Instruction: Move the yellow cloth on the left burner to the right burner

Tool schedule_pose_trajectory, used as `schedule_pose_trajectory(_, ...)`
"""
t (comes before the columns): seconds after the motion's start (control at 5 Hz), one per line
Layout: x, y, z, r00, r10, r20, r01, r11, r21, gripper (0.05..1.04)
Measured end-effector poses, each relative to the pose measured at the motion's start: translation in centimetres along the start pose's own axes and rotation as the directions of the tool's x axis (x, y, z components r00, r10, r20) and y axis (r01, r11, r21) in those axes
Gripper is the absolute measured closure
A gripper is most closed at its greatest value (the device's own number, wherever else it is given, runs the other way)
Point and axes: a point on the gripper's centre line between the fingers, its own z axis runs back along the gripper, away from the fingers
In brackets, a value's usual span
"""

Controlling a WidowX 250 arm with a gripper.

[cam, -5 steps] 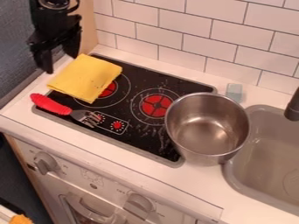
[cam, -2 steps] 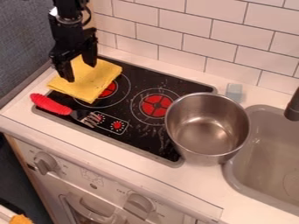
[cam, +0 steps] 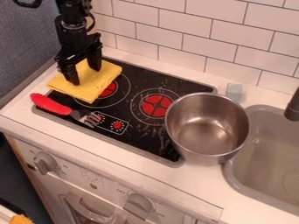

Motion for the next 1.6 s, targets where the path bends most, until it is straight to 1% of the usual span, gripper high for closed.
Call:
schedule_pose_trajectory(0.2, -0.8, 0.2, -0.6, 1.0, 0.005, -0.009, -0.005, 1.0, -0.003, 0.085)
schedule_pose_trajectory(0.4, -2.6, 0.8, -0.8, 1.0, 0.006, -0.016, -0.006, 1.0, 0.013, 0.084)
schedule_pose_trajectory(0.8, -5.6, 0.7, -0.5, 1.0, -0.018, -0.021, 0.018, 1.0, 0.009, 0.084)
schedule_pose_trajectory(1.0, -7.4, -0.3, -0.2, 0.998, -0.052, -0.027, 0.052, 0.999, 0.001, 0.085)
schedule_pose_trajectory(1.4, -12.7, -3.8, 0.7, 0.984, -0.175, -0.029, 0.173, 0.983, -0.055, 0.085)
schedule_pose_trajectory(1.6, -16.1, -5.2, 1.2, 0.966, -0.255, -0.036, 0.252, 0.965, -0.076, 0.085)
